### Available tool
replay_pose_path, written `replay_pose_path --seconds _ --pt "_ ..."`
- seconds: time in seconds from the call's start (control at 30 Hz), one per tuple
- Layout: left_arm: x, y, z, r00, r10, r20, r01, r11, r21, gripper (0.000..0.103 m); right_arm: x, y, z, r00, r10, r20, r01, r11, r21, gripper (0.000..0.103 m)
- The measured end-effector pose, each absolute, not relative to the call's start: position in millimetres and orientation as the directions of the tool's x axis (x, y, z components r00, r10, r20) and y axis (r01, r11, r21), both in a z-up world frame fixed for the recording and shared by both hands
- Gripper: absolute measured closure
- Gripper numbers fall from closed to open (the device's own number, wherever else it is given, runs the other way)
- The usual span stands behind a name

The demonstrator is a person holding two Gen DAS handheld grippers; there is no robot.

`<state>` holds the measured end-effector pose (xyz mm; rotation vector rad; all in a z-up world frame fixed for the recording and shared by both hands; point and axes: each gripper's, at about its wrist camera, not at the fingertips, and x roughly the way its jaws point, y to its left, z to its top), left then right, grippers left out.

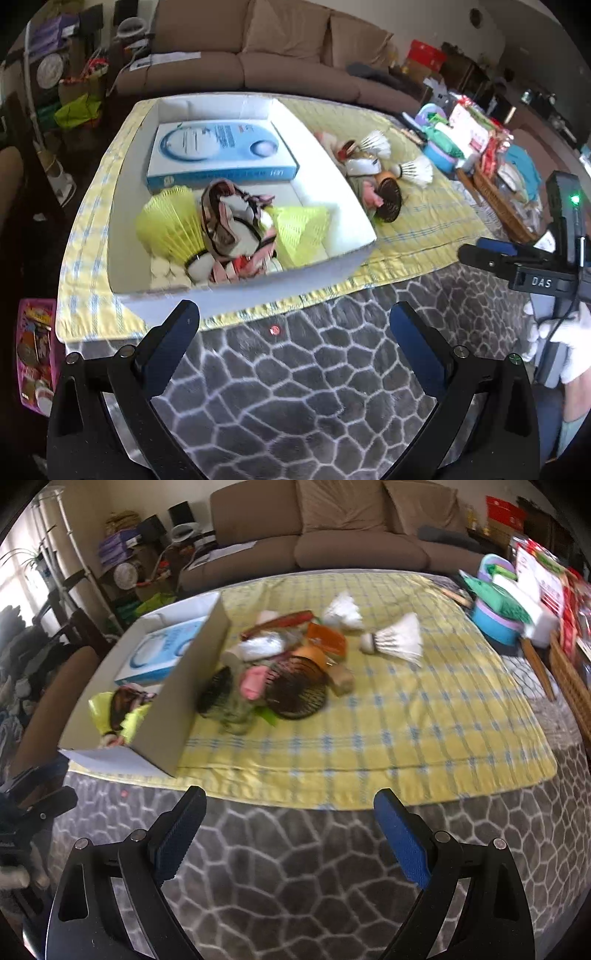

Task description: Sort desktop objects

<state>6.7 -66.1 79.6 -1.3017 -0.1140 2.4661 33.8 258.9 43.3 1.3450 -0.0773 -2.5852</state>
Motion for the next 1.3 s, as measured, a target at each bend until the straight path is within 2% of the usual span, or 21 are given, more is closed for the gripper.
replay_pose_path --seconds 0.2,0.3,0.43,0.67,0.83,1.0,1.3 --pt "14 -41 56 -0.545 0.288 -0.787 -0.210 -0.956 -0.204 0.000 33 265 11 -0.559 -0.164 -0.813 0.191 -0.979 0.066 0.009" --pt "12 -29 42 -0.554 0.235 -0.798 -0.179 -0.970 -0.162 0.000 31 268 -1 -0.552 -0.145 -0.821 0.176 -0.983 0.056 0.009" --pt "5 -21 24 -0.553 0.203 -0.808 -0.118 -0.979 -0.165 0.000 28 276 -13 -0.539 -0.123 -0.833 0.136 -0.989 0.057 0.009" --pt "-4 -11 2 -0.529 0.113 -0.841 -0.067 -0.994 -0.091 0.000 33 267 -23 -0.580 -0.067 -0.812 0.129 -0.992 -0.010 0.000" --pt "-7 -12 1 -0.543 0.084 -0.836 -0.012 -0.996 -0.093 0.000 30 268 -23 -0.581 -0.069 -0.811 0.114 -0.993 0.003 0.000" --pt "-14 -3 -3 -0.543 -0.027 -0.839 0.056 -0.998 -0.005 0.000 27 267 -23 -0.583 -0.049 -0.811 0.089 -0.996 -0.003 0.000" --pt "-11 -5 -3 -0.560 -0.025 -0.828 0.057 -0.998 -0.009 0.000 27 266 -24 -0.588 -0.042 -0.807 0.086 -0.996 -0.011 0.000"
